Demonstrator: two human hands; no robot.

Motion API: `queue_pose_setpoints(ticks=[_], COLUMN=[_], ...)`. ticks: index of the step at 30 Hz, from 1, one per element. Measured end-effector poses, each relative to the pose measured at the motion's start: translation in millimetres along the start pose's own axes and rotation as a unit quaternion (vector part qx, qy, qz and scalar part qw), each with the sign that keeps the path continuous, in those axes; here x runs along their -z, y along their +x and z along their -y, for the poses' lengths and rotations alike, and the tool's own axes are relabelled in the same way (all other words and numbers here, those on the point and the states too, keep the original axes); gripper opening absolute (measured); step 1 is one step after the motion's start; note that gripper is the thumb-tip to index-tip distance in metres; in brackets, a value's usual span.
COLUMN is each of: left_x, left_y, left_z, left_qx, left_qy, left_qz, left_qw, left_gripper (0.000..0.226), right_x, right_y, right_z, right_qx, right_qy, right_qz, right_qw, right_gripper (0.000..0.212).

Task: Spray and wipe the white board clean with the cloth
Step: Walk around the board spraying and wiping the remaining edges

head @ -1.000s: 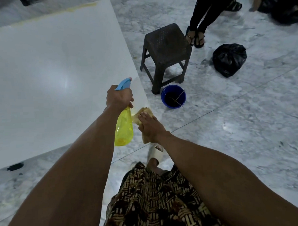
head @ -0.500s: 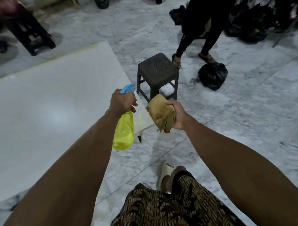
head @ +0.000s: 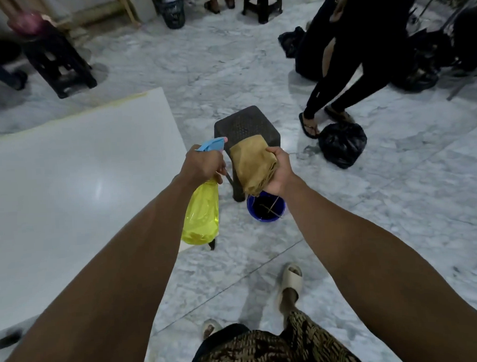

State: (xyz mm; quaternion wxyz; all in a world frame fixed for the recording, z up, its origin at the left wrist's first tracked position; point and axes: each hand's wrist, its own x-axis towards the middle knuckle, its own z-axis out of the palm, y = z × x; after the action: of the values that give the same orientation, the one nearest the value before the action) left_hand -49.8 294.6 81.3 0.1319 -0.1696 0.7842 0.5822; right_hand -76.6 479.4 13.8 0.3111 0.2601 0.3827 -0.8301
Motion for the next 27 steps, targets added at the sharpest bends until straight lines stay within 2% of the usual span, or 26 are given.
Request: queue_pose_setpoints(ticks=[5, 10, 13, 16, 22, 25, 27], left_x=[-33, -36, -28, -18, 14, 40, 58], left_y=[27, 45, 60, 78, 125, 152, 171], left_z=[-21, -24, -20, -20, -23, -29, -29], left_qx=[0.023, 0.058, 0.091, 0.105, 0.119, 0.124, 0.128], left_qy=[-0.028, -0.039, -0.046, -0.046, -0.028, -0.014, -0.018], left_qz=[-0.049, -0.085, -0.12, -0.14, -0.12, -0.138, -0.136], left_qw=[0.998, 0.994, 0.988, 0.983, 0.985, 0.982, 0.982], left_gripper=[0.035, 0.029, 0.034, 0.023, 0.038, 0.028, 0.032], right_x=[8, -5, -19, -36, -79, -101, -113], right_y=[37, 63, 81, 98, 142, 170, 190], right_z=[42, 68, 74, 81, 82, 83, 85], right_qx=[-0.038, -0.044, -0.051, -0.061, -0.082, -0.074, -0.068], right_qy=[-0.061, -0.046, -0.034, -0.028, -0.027, -0.022, -0.027], right_qz=[0.011, 0.042, 0.051, 0.05, 0.063, 0.064, 0.063], right_qw=[0.997, 0.997, 0.997, 0.996, 0.994, 0.995, 0.995], right_gripper=[0.064, 0.058, 0.051, 0.052, 0.061, 0.06, 0.065])
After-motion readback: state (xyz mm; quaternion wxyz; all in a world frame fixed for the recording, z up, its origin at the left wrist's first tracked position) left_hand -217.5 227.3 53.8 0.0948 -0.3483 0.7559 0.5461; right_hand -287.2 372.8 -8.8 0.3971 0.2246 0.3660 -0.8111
